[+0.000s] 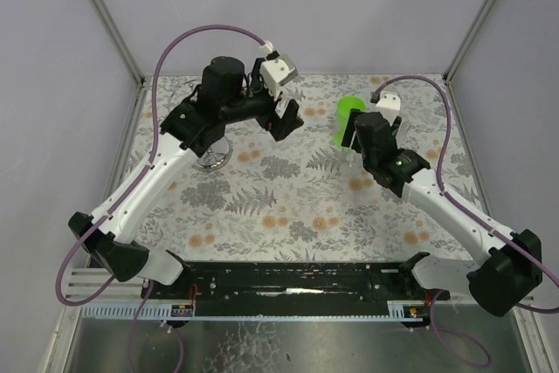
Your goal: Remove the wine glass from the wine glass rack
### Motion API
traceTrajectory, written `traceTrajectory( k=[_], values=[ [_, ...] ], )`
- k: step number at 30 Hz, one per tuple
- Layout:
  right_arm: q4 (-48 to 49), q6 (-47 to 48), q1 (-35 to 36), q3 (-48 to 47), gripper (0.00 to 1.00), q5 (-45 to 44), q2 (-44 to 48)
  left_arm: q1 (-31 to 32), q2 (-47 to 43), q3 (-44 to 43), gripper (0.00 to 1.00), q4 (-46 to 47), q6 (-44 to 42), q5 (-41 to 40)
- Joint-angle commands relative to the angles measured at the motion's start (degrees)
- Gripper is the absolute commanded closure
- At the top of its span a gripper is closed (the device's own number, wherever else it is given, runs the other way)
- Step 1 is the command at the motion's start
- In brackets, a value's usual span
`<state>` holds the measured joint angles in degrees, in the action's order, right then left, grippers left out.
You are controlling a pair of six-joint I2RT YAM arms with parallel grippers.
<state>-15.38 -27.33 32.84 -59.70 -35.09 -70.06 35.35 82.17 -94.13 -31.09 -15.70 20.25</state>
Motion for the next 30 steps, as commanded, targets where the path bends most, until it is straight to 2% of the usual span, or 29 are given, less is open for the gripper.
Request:
traceTrajectory(
  k=[1, 8, 24, 27, 30],
  values=[
    [14.56, 2.6, 0.29, 7.33, 0.57, -2.96, 3.54, -2.54, 2.06, -4.7, 0.06, -2.65, 9.77, 7.68],
    [23.11, 5.98, 0.29, 13.7, 0.56, -3.43, 2.71, -4.06, 3.44, -7.49, 0.06, -3.1, 13.95, 9.74],
    [26.47, 6.06, 0.29, 14.55, 0.54, -3.82, -5.39, -4.12, 1.79, -6.72, 0.06, -4.06, 14.28, 9.13],
    [26.62, 6.35, 0.29, 14.3, 0.48, -3.88, -6.05, -4.06, 1.32, -6.18, 0.06, -4.07, 14.26, 9.34],
    [26.11, 6.45, 0.29, 13.85, 0.31, -4.37, -6.93, -4.06, 1.16, -5.91, 0.06, -4.07, 14.23, 9.51]
  ],
)
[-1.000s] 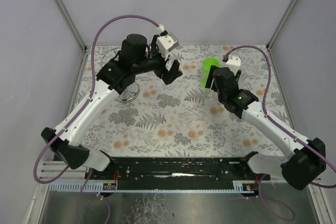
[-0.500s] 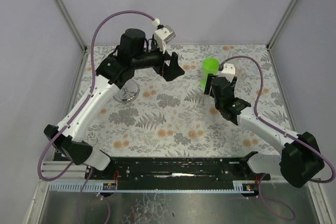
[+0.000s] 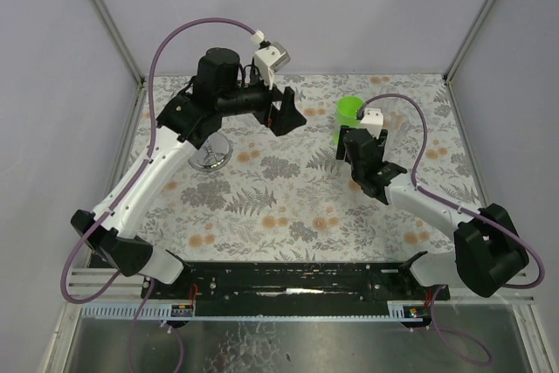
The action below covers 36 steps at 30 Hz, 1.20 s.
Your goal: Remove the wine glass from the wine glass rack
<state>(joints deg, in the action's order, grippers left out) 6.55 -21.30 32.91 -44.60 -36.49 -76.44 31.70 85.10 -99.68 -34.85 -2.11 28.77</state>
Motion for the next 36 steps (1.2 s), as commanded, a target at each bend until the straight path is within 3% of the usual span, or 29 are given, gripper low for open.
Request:
traceTrajectory(
  k=[1, 7, 18, 23, 28, 36],
  values=[
    [3.84, 0.29, 0.23, -1.39, 0.22, -3.18, -0.83, -0.41, -1.81, -0.37, 0.06, -0.31, 0.69, 0.88],
    [3.03, -0.06, 0.23, -1.28, 0.0, -4.01, -0.65, -0.35, -2.19, 0.02, 0.06, -0.38, 0.51, 1.14],
    [-5.19, -2.37, 0.23, -7.78, 0.01, 1.03, 8.27, -2.42, -1.81, -2.49, 0.05, -0.09, -0.58, -0.74],
    [-17.1, -8.52, 0.23, -13.72, 0.01, -5.75, 8.21, -6.38, -0.61, -1.75, 0.05, 1.11, -1.3, -1.55],
    [-27.29, -14.18, 0.23, -15.27, 0.01, -8.0, 7.22, -7.09, -2.39, 4.84, 0.04, 6.18, -2.27, -8.05],
    [-22.97, -13.1, 0.23, -6.44, 0.01, -8.18, 17.77, -11.96, -7.28, 14.07, 0.04, 12.46, -1.3, -17.27]
  ],
)
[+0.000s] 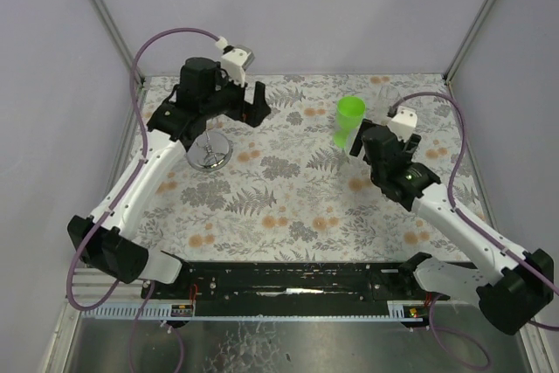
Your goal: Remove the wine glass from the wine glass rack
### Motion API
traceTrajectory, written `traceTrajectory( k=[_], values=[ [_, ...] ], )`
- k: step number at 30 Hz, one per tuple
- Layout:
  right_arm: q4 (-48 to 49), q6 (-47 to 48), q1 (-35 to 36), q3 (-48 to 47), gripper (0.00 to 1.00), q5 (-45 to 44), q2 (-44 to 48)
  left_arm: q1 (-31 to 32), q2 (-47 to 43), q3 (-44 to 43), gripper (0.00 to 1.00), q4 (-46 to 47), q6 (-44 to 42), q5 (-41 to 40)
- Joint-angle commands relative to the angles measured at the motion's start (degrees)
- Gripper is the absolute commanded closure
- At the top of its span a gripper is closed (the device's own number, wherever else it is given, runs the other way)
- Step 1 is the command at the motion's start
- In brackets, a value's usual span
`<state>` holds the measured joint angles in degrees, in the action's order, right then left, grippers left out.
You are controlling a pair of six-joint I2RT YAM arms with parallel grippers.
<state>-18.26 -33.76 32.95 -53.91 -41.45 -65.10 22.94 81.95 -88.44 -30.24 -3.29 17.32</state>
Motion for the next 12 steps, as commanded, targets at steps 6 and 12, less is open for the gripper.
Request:
traceTrajectory(
  k=[6, 12],
  values=[
    [0.97, 1.15, 0.19, 5.57, 0.01, -3.38, 10.09, -4.7, -8.23, 9.99, 0.04, 9.94, -1.59, -6.84],
    [-0.98, -0.7, 0.19, 6.2, 0.01, -3.53, 10.32, -4.66, -9.89, 12.9, 0.04, 10.02, -1.28, -5.77]
  ],
)
